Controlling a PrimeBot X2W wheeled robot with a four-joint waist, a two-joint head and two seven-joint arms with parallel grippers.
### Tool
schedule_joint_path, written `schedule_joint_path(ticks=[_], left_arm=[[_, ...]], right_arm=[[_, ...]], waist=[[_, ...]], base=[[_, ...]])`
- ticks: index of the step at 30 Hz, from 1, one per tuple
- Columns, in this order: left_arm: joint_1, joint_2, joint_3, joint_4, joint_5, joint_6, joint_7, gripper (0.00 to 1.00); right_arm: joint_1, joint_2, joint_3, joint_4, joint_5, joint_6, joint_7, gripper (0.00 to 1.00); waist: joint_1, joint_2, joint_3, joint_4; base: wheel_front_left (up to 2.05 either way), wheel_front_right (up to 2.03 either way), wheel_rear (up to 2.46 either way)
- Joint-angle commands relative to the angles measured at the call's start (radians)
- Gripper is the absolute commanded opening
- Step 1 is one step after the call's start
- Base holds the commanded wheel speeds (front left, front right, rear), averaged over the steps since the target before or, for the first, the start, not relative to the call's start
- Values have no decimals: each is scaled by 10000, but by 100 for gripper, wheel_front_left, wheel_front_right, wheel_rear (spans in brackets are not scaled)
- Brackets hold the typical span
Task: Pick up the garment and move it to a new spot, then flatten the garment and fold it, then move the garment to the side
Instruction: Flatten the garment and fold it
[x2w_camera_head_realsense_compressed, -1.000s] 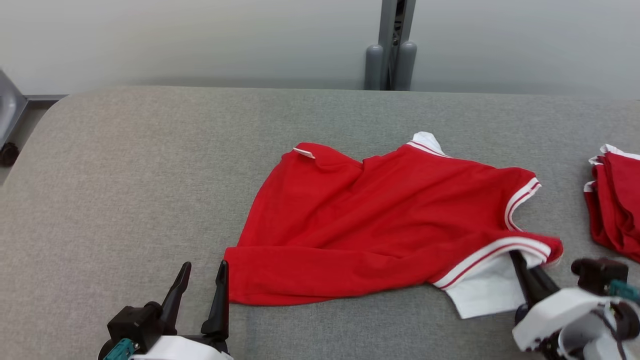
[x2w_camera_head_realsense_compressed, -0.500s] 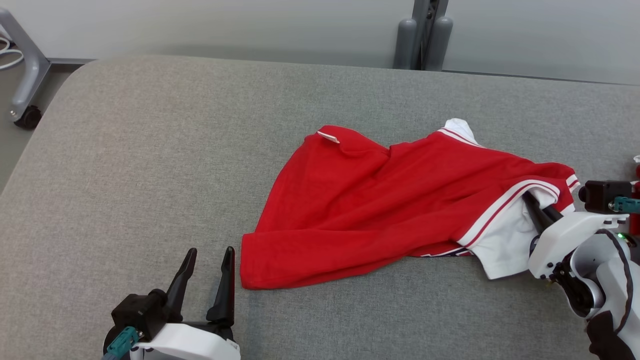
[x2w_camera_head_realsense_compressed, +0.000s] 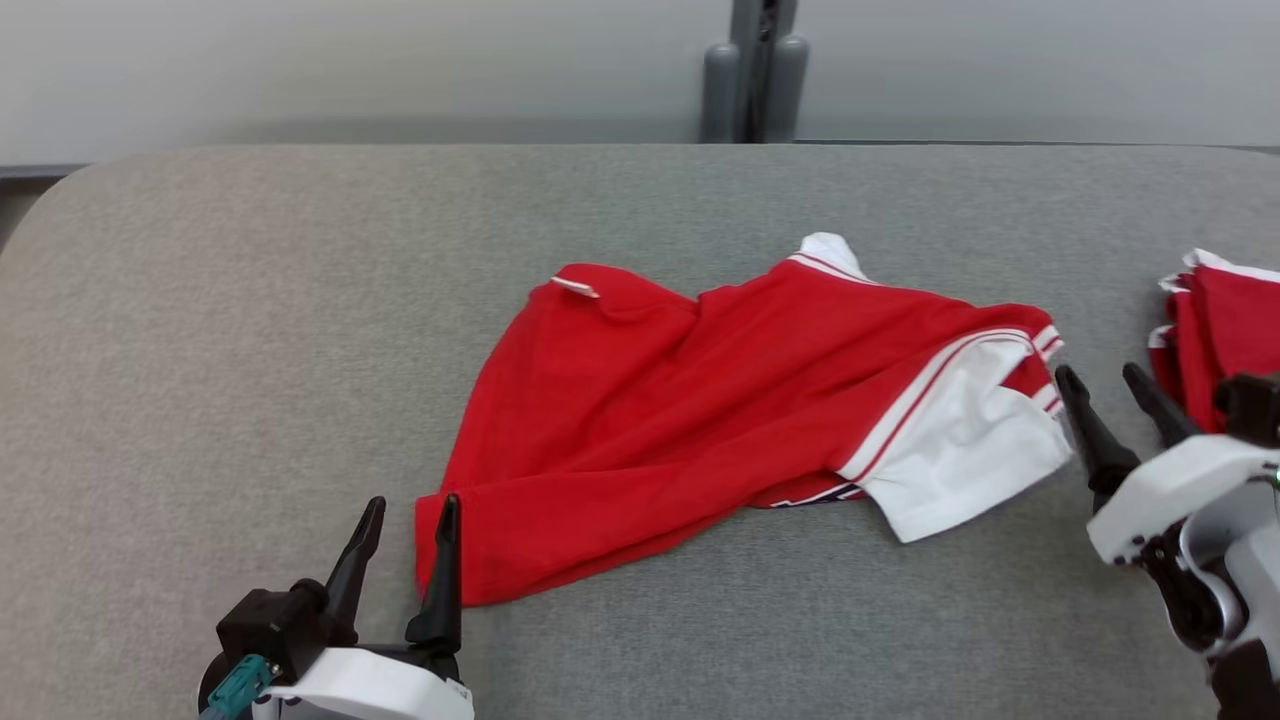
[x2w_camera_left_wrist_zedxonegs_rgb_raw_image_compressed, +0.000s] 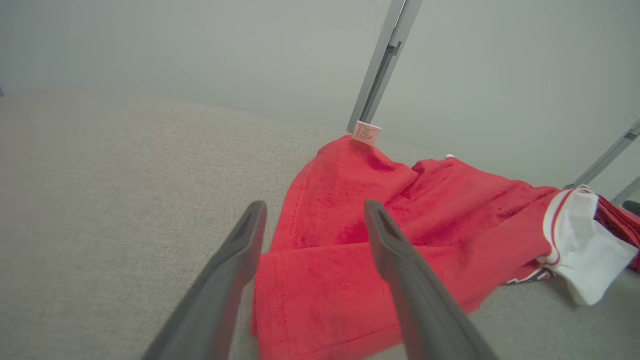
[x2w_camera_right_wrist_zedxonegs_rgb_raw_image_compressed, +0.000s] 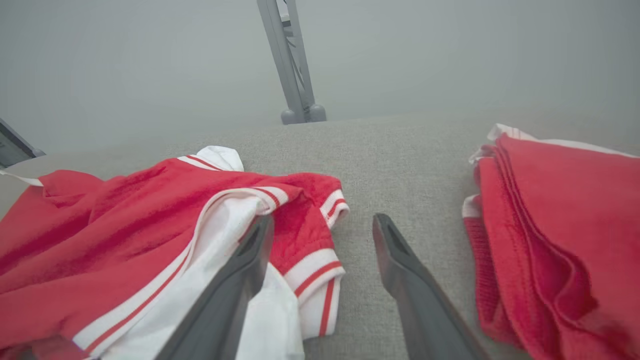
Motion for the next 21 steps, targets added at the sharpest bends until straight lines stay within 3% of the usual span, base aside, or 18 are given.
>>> schedule_joint_path(ticks=[1, 10, 20, 21], left_arm=[[-8, 75, 6, -32, 76, 37, -24, 100], [-43, 177, -18, -176, 81, 95, 103, 100], [-185, 245, -93, -226, 114, 159, 157, 100], [-177, 240, -94, -222, 98, 163, 153, 100]], right_arm=[[292, -91, 61, -134, 120, 1, -143, 100], [1515, 63, 308, -903, 702, 1, -535, 100], [1038, 324, 647, -408, 820, 1, -530, 100], [998, 357, 690, -347, 857, 1, -548, 92]], waist=[[0, 0, -107, -284], [0, 0, -87, -682], [0, 0, -5, -120], [0, 0, -8, -51]], base=[[0, 0, 0], [0, 0, 0], [0, 0, 0], [0, 0, 0]])
